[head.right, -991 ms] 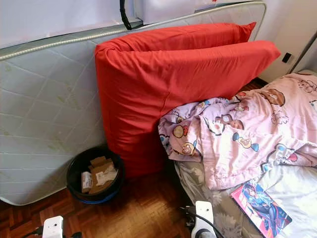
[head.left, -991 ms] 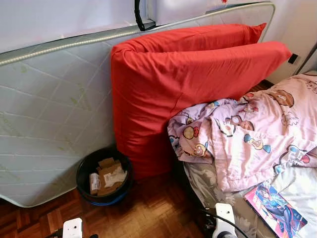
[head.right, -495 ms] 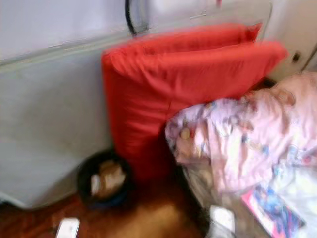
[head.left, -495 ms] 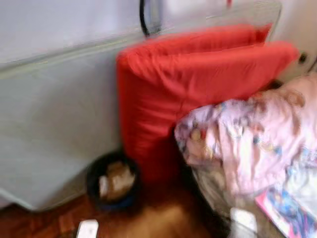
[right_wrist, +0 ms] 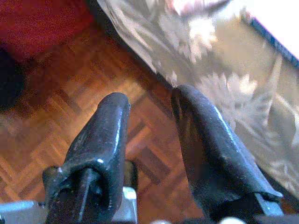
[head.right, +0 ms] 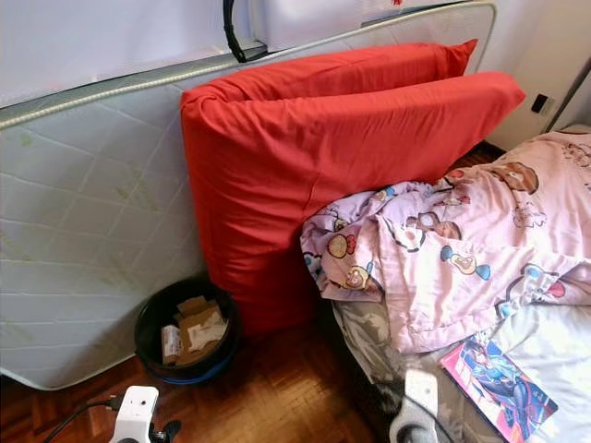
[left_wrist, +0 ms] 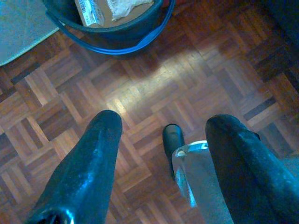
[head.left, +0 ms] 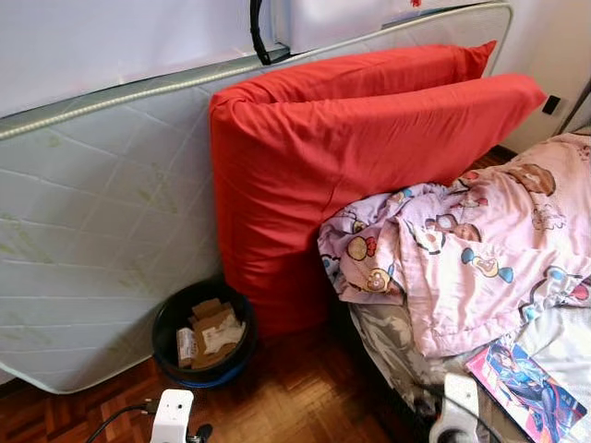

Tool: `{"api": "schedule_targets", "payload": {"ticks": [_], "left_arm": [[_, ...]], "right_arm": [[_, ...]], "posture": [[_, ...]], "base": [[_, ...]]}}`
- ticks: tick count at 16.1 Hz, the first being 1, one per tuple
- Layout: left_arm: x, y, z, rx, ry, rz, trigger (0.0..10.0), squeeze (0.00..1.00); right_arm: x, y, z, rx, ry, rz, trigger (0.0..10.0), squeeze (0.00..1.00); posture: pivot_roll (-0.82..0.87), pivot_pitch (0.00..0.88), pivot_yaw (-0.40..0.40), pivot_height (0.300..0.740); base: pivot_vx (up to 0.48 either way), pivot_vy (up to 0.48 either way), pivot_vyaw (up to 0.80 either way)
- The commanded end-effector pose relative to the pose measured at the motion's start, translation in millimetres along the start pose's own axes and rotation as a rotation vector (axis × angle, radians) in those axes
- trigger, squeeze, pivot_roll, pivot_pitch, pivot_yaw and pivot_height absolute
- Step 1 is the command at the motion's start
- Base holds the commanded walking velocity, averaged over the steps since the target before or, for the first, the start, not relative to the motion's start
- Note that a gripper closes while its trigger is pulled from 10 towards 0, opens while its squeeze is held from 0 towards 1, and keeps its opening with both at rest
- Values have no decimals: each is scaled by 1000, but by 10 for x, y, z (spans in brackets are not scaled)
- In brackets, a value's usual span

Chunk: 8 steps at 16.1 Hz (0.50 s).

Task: Clean up the room

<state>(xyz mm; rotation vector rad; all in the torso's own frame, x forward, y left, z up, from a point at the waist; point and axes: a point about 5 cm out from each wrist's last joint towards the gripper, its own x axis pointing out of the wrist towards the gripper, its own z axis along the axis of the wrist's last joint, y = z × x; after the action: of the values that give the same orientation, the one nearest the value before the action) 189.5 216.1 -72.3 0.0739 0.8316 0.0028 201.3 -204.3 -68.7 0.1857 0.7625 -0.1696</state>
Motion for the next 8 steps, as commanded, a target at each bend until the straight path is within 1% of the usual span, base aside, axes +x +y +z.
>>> {"api": "schedule_targets", "payload": {"ticks": [1, 4, 8], "left_arm": [[-3, -3, -10, -4, -2, 8, 10000, 0], [9, -84, -1, -20, -11, -1, 10000, 0], [1, -116, -43, -10, 1, -6, 10000, 0]], "right_arm": [[4, -1, 18, -5, -6, 9, 10000, 0], [9, -47, 41, -8, 4, -7, 10000, 0], [2, -62, -5, -12, 36, -16, 10000, 0]], "posture": [[-36, 61, -44, 740], [-31, 61, -58, 740], [-33, 72, -62, 740]], "base": [[0, 0, 0], [0, 0, 0], [0, 0, -764]]}}
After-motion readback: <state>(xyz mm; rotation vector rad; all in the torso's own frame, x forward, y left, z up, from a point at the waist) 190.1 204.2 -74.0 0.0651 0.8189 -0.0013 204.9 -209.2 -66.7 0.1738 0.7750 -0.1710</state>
